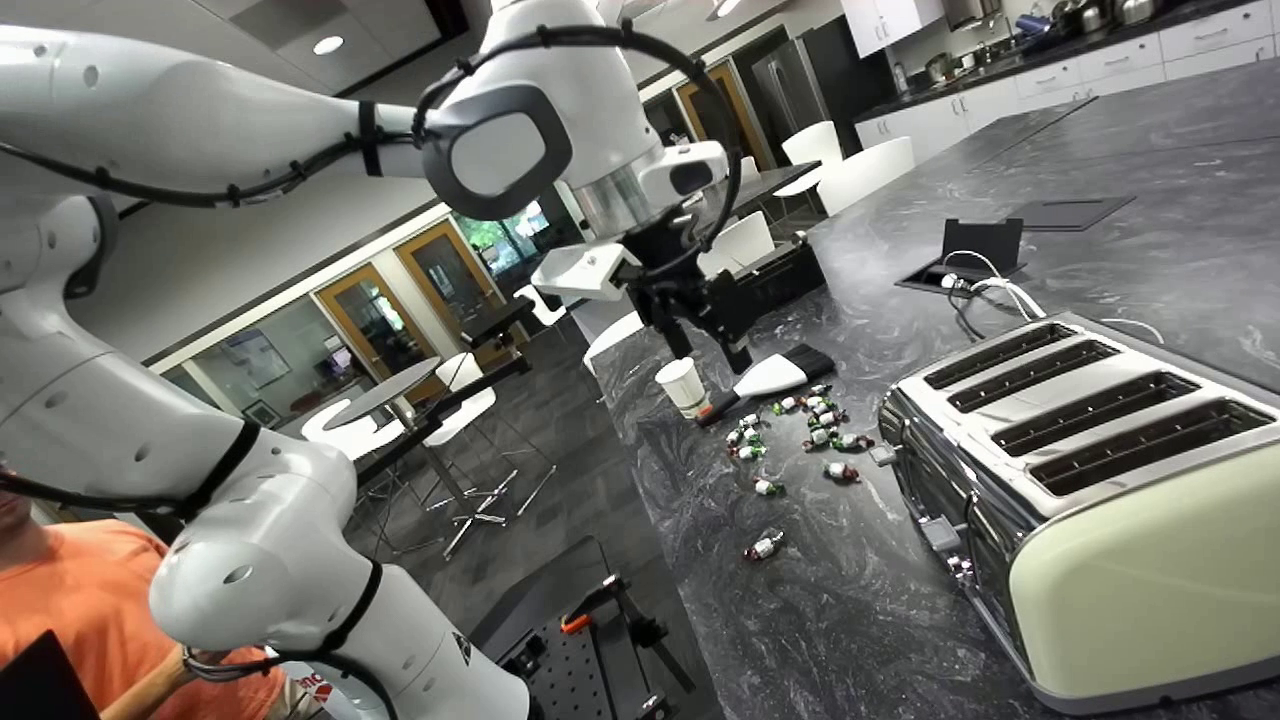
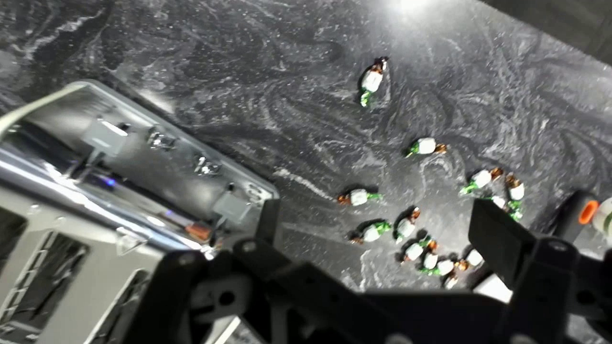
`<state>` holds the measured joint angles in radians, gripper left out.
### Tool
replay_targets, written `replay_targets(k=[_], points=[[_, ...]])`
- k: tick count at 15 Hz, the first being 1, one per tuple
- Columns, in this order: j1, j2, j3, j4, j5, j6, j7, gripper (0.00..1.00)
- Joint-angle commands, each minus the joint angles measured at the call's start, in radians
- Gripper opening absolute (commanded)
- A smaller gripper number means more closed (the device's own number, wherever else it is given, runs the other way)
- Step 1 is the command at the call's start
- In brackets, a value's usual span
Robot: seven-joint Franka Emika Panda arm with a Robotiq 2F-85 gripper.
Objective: Pick up a piece of candy from the table and put it in the white cup.
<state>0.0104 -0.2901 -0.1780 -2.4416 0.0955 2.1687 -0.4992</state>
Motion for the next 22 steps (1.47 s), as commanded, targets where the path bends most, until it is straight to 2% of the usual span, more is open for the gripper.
replay_targets(k=[1, 3, 8, 9, 11, 15, 22], points=[[0.065, -0.013, 0.067, -0.103, 0.042, 0.079, -0.051, 1.00], [0.117, 0.010, 0.100, -0.142, 0.083, 0.163, -0.080, 1.00], [0.225, 0.123, 0.145, -0.201, 0.235, 0.463, -0.190, 1.00], [0.197, 0.085, 0.155, -0.186, 0.184, 0.376, -0.127, 1.00], [0.210, 0.122, 0.163, -0.195, 0.211, 0.434, -0.152, 1.00], [0.208, 0.132, 0.164, -0.194, 0.212, 0.441, -0.161, 1.00], [0.185, 0.362, 0.199, -0.116, 0.217, 0.724, -0.096, 1.00]])
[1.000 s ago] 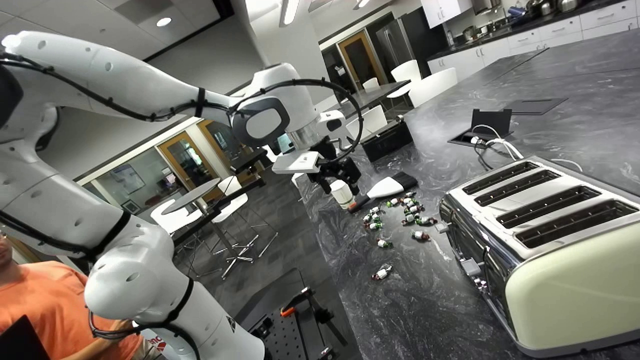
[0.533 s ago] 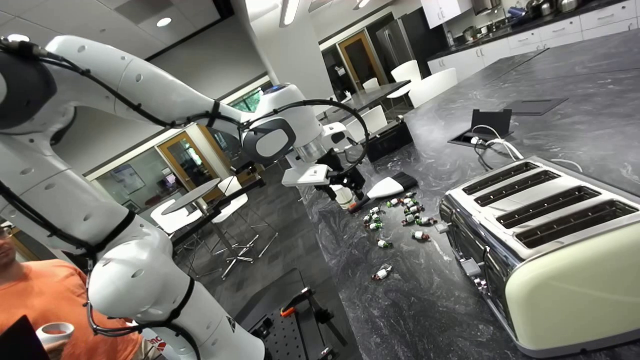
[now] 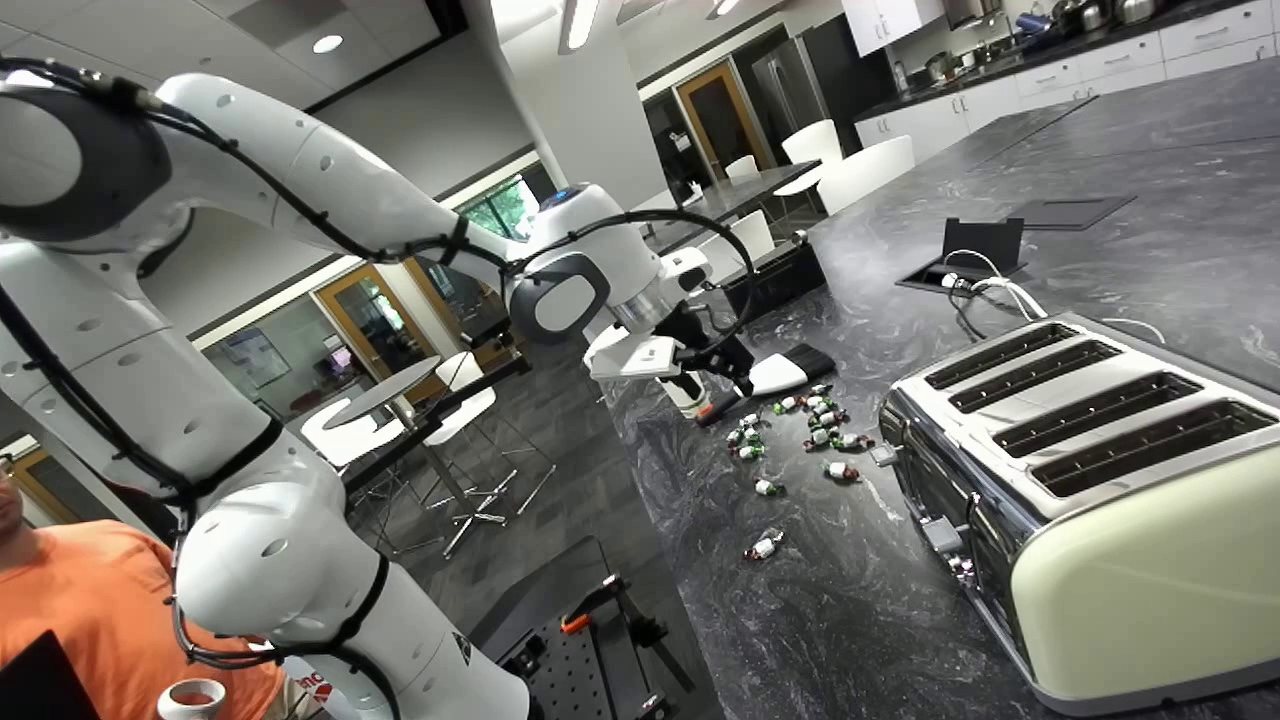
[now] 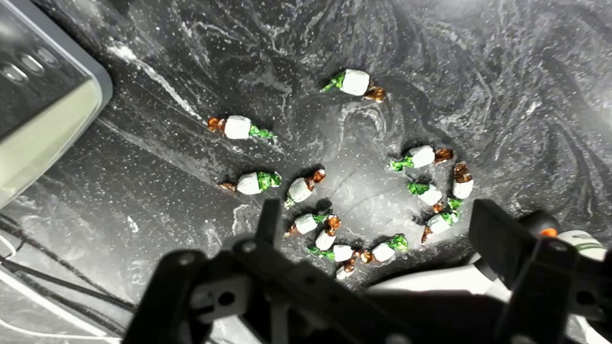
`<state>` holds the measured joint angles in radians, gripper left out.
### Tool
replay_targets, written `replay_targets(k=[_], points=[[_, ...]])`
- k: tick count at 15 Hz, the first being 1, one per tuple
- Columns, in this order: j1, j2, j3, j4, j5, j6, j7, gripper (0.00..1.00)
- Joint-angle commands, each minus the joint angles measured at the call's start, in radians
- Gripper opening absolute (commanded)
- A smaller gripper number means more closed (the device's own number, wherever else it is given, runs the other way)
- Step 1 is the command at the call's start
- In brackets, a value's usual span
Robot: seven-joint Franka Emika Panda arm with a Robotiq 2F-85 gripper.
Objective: Pick up a piece of candy from the table and put it in the white cup.
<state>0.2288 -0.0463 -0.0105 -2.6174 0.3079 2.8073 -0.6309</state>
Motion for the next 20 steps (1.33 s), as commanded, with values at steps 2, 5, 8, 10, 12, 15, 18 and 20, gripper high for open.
replay_targets(k=[2, 5, 8, 10, 12, 15, 18, 20], points=[[-0.064, 0.188, 0.052, 0.091, -0.021, 0.124, 0.074, 1.00], [-0.110, 0.283, 0.059, 0.138, -0.149, 0.154, 0.195, 1.00], [-0.120, 0.355, 0.033, 0.185, -0.283, 0.157, 0.323, 1.00], [-0.121, 0.395, 0.019, 0.215, -0.343, 0.157, 0.384, 1.00], [-0.115, 0.431, 0.003, 0.243, -0.388, 0.157, 0.433, 1.00], [-0.112, 0.480, -0.007, 0.282, -0.422, 0.150, 0.476, 1.00], [-0.108, 0.519, -0.010, 0.313, -0.438, 0.145, 0.495, 1.00], [-0.107, 0.541, -0.010, 0.330, -0.442, 0.142, 0.505, 1.00]])
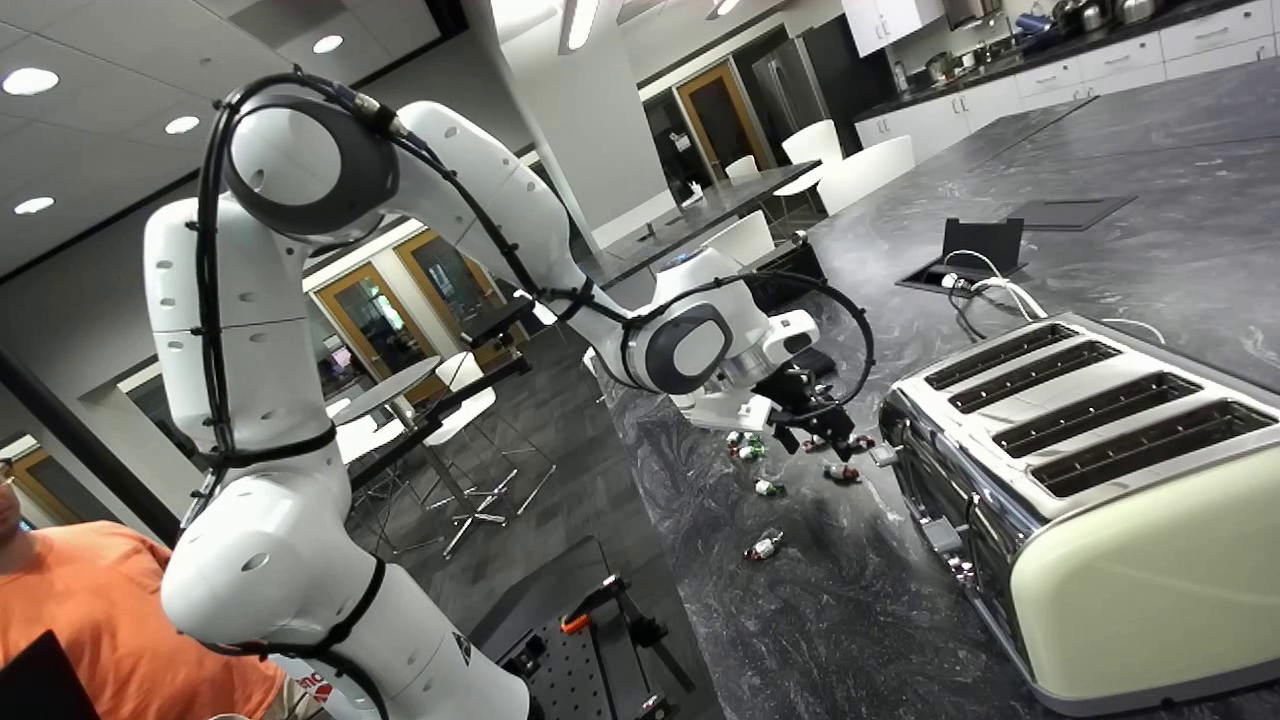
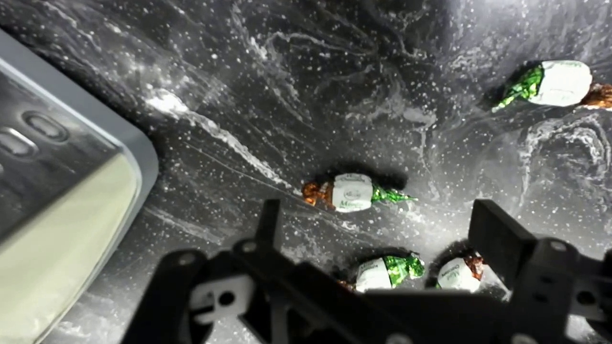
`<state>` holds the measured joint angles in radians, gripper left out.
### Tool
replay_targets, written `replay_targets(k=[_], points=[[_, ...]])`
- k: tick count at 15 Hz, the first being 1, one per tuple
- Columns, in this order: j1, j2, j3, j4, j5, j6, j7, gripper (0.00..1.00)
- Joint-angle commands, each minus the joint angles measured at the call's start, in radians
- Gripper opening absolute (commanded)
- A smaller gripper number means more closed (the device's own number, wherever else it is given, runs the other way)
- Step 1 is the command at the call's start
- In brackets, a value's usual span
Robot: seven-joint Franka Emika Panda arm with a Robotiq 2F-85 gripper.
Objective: Pick up a piece of candy from the table and put it in the white cup.
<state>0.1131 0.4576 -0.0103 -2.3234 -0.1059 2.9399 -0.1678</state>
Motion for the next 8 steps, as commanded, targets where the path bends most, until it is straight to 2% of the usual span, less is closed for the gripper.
replay_targets(k=[1, 6, 7, 8], points=[[0.009, 0.047, -0.010, 0.044, -0.028, 0.008, 0.042, 1.00], [0.006, 0.085, -0.007, 0.070, -0.022, 0.002, 0.041, 0.98], [0.005, 0.092, -0.006, 0.075, -0.022, 0.000, 0.040, 0.74], [0.006, 0.098, -0.007, 0.079, -0.022, 0.001, 0.040, 0.73]])
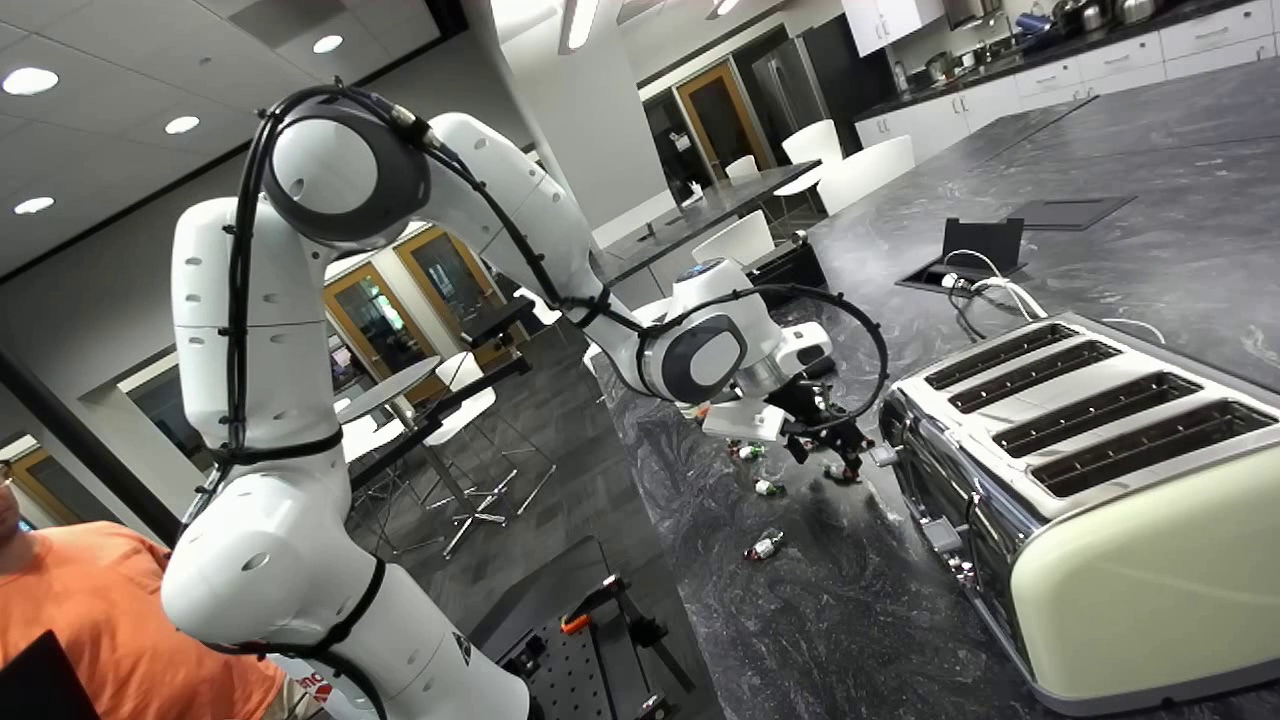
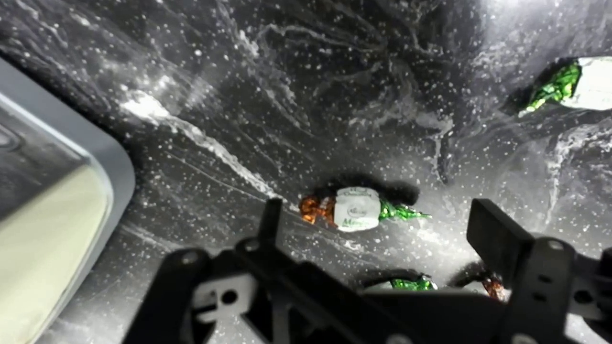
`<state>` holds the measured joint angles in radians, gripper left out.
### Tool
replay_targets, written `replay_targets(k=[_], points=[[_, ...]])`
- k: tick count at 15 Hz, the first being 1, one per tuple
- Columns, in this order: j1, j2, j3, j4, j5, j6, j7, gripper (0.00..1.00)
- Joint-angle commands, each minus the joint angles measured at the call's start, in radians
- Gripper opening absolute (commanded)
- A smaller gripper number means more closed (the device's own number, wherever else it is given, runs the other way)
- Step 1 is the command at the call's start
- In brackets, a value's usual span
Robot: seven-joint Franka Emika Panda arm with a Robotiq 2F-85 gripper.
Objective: Pick up a piece of candy from the table and put it in the white cup.
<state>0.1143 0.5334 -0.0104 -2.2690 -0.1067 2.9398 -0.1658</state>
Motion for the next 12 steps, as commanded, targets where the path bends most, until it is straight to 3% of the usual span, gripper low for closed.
replay_targets(k=[1, 10, 12], points=[[0.007, 0.027, -0.008, 0.027, -0.023, 0.000, 0.038, 0.70], [0.019, 0.032, -0.008, 0.034, -0.025, -0.002, 0.038, 0.03], [0.026, 0.021, -0.012, 0.030, -0.029, -0.002, 0.040, 0.00]])
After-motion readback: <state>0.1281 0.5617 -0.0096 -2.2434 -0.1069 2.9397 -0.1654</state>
